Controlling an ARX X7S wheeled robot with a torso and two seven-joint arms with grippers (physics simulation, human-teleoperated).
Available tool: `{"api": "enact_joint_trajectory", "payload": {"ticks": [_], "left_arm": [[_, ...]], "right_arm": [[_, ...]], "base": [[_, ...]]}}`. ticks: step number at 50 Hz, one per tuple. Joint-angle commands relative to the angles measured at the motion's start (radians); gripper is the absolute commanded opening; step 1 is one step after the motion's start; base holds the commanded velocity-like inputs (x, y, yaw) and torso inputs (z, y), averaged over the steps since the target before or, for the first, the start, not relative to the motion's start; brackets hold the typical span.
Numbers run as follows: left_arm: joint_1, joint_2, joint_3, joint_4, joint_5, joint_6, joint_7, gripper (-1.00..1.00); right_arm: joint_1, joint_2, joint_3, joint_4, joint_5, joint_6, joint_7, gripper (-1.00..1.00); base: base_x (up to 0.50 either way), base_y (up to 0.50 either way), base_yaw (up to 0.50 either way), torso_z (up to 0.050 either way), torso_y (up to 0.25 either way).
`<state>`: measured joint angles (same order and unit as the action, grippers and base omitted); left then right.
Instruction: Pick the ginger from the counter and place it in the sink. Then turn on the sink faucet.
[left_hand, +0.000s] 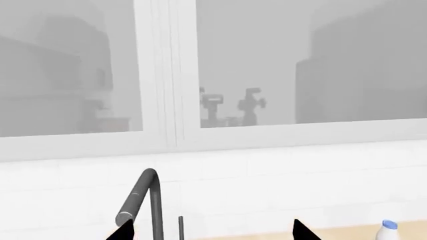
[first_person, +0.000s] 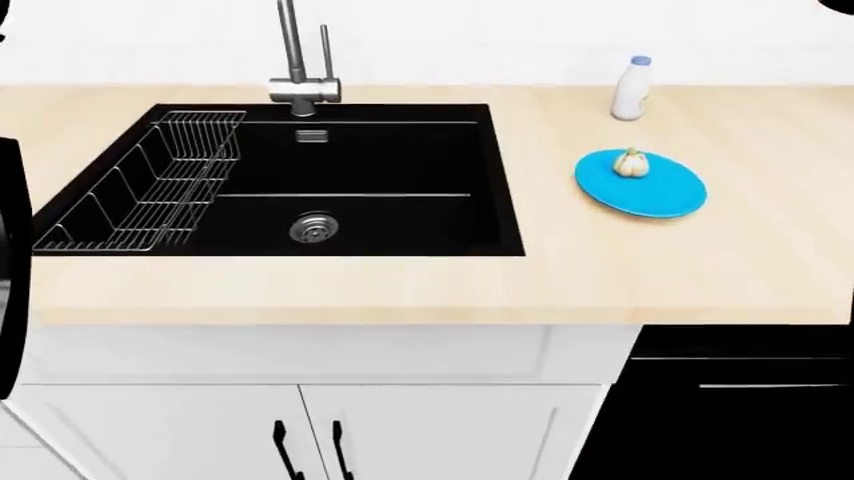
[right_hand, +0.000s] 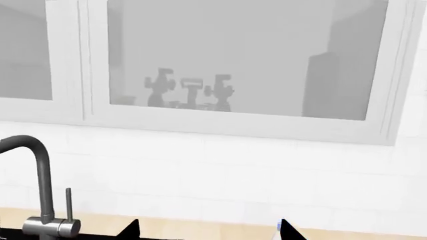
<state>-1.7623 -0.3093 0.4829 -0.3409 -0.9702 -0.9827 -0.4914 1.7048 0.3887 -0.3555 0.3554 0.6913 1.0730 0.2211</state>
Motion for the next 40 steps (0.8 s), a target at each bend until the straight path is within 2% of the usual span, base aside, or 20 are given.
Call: {"api": "enact_joint_trajectory", "payload": {"ticks": [1,22,27,30,40], "left_arm": [[0.01,0.0,0.01,-0.008,0.005,0.008,0.007,1.0],[0.024,-0.008,0.003,0.015,0.005,0.031,-0.001,1.0],[0.023,-0.007,0.009,0.012,0.012,0.038,0.002,1.0],[0.024,-0.008,0.008,0.015,0.012,0.041,0.002,1.0],[0.028,-0.009,0.009,0.016,0.012,0.046,0.002,1.0]], "right_arm": [[0.003,-0.002,-0.015,0.029,-0.004,-0.013,-0.02,1.0],[0.004,-0.002,-0.018,0.024,0.0,-0.011,-0.02,1.0],[0.01,-0.008,-0.019,0.044,0.003,0.0,-0.02,1.0],[0.003,-0.007,-0.016,0.032,0.006,-0.006,-0.02,1.0],[-0.002,0.0,-0.024,0.011,-0.003,-0.028,-0.022,1.0]], "base": [[0.5,0.0,0.0,0.05,0.0],[0.5,0.0,0.0,0.05,0.0],[0.5,-0.02,0.0,0.0,0.0],[0.34,-0.46,0.0,0.0,0.0],[0.04,-0.43,0.0,0.0,0.0]]}}
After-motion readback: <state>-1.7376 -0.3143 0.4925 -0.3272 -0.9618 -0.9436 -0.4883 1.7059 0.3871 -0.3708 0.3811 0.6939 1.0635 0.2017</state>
